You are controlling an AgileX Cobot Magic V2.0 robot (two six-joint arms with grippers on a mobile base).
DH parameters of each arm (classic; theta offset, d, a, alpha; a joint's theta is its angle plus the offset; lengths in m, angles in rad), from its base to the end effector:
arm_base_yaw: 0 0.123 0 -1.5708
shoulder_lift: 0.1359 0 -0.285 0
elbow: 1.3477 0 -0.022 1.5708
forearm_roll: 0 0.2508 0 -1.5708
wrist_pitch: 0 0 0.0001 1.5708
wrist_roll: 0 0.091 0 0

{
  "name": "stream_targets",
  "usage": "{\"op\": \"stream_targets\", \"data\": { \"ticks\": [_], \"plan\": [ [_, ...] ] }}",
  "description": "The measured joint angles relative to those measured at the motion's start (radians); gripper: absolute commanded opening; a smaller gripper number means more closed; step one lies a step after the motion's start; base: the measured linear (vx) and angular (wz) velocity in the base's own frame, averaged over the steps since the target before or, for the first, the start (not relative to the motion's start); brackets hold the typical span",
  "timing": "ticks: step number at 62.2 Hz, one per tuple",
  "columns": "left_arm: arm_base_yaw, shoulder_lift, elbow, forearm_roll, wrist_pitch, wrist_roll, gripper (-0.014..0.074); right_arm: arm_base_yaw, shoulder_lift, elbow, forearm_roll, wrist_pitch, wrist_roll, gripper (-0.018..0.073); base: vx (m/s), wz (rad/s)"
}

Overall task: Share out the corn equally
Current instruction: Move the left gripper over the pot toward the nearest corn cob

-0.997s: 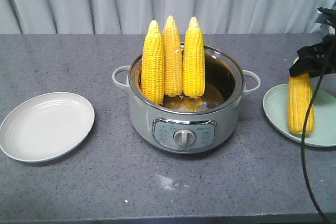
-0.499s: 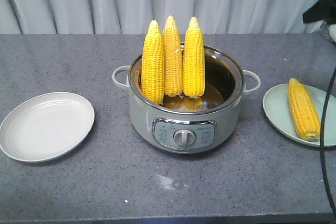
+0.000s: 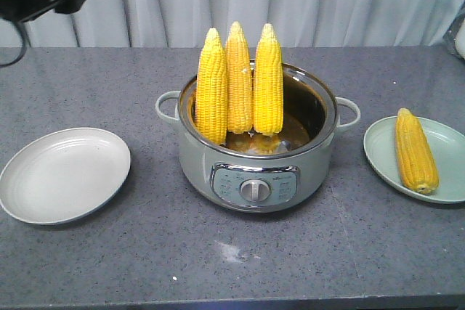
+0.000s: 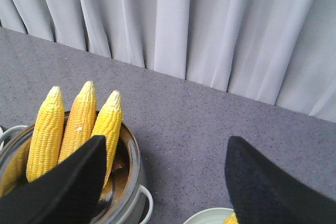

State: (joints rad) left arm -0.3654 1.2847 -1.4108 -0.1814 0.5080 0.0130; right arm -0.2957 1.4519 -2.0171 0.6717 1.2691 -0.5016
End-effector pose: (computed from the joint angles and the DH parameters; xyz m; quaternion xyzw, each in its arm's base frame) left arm 0.2631 -0.1092 0.4536 0.1138 0.7927 -0.1852 0.5695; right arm 0.2583 -0.0221 0.5400 -0.1434 0.8284 0.1308 0.5255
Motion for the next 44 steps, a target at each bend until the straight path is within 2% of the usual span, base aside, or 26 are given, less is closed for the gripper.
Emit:
{"op": "stream_targets", "data": {
  "ticks": [9, 20, 32, 44],
  "plan": [
    [0.000, 0.200, -0.230, -0.109, 0.110, 0.103, 0.0426, 0.000, -0.008, 0.000, -0.019, 0.001, 0.002, 0.0477, 0.00, 0.00],
    [-0.003, 0.373, -0.413, -0.149, 0.200, 0.124, 0.0465, 0.000, -0.008, 0.000, -0.040, 0.002, 0.004, 0.0477, 0.00, 0.00],
    [-0.003, 0.470, -0.477, -0.151, 0.232, 0.126, 0.0526, 0.000, -0.008, 0.000, -0.044, 0.002, 0.004, 0.0477, 0.00, 0.00],
    [-0.005, 0.528, -0.477, -0.151, 0.230, 0.126, 0.0527, 0.000, -0.008, 0.000, -0.045, 0.002, 0.004, 0.0477, 0.00, 0.00]
  ]
}}
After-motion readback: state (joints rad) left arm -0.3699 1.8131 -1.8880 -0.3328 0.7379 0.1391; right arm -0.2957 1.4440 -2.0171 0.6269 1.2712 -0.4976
